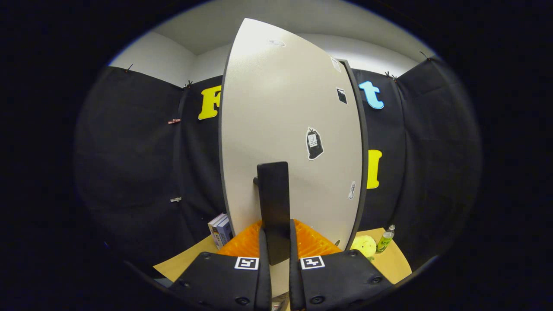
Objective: Open the shoe cabinet door, grab the shoes and put them into the shoe cabinet, then close the shoe cabinet door.
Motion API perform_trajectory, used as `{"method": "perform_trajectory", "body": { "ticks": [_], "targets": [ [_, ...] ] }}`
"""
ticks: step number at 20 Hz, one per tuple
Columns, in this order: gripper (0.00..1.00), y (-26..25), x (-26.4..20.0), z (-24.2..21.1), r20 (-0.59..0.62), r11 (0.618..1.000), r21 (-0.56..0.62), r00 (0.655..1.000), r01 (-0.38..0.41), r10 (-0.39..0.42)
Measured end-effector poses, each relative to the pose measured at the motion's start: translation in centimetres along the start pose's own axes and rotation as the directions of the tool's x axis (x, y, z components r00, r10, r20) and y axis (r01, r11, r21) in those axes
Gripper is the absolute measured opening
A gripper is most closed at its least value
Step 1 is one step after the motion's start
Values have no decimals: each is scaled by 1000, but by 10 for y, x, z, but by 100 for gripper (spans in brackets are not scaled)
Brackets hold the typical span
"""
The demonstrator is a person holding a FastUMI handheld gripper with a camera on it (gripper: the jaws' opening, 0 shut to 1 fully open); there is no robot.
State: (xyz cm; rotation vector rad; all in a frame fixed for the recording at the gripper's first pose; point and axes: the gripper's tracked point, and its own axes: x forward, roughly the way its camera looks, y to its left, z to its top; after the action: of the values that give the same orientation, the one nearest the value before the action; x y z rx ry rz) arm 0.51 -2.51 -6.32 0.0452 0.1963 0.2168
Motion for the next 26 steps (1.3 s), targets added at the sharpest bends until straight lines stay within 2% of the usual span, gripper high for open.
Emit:
{"method": "perform_trajectory", "body": {
  "ticks": [12,18,20,23,25,26],
  "targets": [
    [22,-59,-49,0,-10,994,-44,995,97,-97],
    [22,-83,-87,14,58,983,-48,983,175,-173],
    [22,-80,-100,20,89,985,-49,983,165,-161],
    [47,-74,-109,21,98,986,-70,984,154,-147],
    [43,-70,-112,17,91,989,-52,987,139,-134],
    [50,-69,-111,17,92,991,-41,988,131,-127]
  ]
}}
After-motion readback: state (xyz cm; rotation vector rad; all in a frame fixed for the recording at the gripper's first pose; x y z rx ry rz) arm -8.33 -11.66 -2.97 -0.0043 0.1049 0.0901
